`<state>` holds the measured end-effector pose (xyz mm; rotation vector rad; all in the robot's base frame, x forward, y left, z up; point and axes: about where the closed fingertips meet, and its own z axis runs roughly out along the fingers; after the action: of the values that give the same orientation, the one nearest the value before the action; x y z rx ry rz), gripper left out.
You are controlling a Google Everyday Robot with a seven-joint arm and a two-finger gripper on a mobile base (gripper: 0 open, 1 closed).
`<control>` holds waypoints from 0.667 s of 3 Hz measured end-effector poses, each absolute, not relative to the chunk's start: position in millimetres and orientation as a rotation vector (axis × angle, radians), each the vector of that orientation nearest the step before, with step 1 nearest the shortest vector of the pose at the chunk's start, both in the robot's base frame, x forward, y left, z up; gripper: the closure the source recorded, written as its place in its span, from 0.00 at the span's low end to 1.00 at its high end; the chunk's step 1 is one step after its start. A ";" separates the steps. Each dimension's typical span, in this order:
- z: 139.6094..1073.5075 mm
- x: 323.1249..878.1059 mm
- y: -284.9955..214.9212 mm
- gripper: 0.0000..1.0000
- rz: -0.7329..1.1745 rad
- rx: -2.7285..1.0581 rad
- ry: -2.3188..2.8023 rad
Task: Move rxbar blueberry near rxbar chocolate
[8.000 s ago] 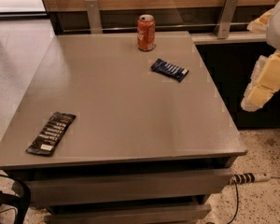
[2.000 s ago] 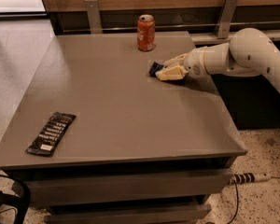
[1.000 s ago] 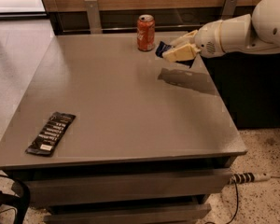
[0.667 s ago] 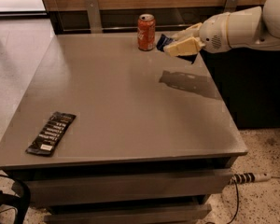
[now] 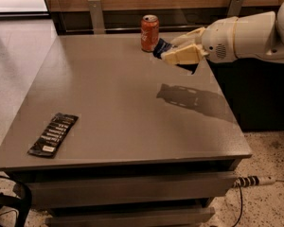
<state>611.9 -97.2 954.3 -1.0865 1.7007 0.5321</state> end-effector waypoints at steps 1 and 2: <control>960.0 591.6 -80.5 1.00 0.537 -1.116 1.663; 960.0 578.0 -43.0 1.00 0.625 -1.217 1.550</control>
Offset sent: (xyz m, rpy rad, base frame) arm -0.0470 0.0759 0.0053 0.0539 -0.1114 0.2749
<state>578.0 -43.0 960.0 -1.2170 1.5497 0.6250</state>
